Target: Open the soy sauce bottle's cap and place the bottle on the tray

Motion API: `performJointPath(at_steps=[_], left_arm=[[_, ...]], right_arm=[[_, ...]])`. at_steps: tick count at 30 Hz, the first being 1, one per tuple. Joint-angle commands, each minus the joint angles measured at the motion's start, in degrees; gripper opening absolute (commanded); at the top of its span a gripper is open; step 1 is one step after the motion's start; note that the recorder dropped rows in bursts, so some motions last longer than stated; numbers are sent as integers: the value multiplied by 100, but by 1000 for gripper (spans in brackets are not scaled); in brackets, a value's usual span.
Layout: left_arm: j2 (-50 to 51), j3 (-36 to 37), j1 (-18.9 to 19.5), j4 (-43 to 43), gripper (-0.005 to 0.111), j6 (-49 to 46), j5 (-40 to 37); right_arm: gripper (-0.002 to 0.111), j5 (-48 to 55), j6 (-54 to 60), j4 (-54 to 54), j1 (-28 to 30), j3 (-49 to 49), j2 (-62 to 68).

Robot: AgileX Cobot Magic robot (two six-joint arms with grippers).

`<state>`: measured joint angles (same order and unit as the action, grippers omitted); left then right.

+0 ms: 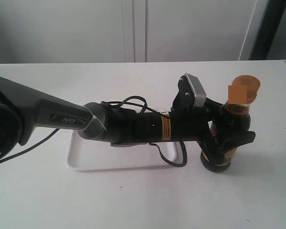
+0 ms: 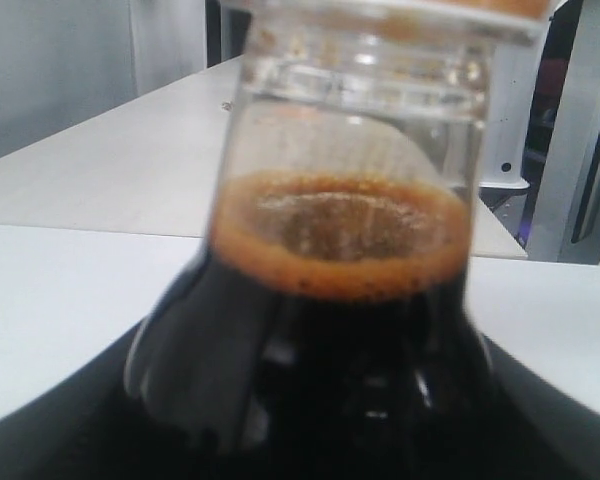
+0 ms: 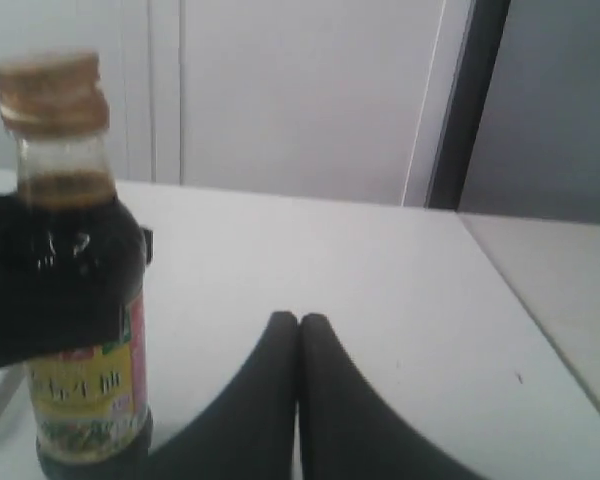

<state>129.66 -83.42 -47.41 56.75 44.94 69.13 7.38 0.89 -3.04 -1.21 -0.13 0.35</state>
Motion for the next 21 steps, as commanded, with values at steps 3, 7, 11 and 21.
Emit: performJointPath(at_steps=[3,7,11,21], left_arm=[[-8,16,-32,264,0,23,-185],[-8,16,-32,264,0,23,-185],[-8,16,-32,264,0,23,-185],[-8,16,-32,291,0,35,-175]], right_arm=[[0,-1324,-234,42,-11,13,-35],[0,-2018,-1278,187,-11,13,-35],[0,-2433,-1575,187,-11,13,-35],[0,-2622,-1575,31,-11,-801,1171]])
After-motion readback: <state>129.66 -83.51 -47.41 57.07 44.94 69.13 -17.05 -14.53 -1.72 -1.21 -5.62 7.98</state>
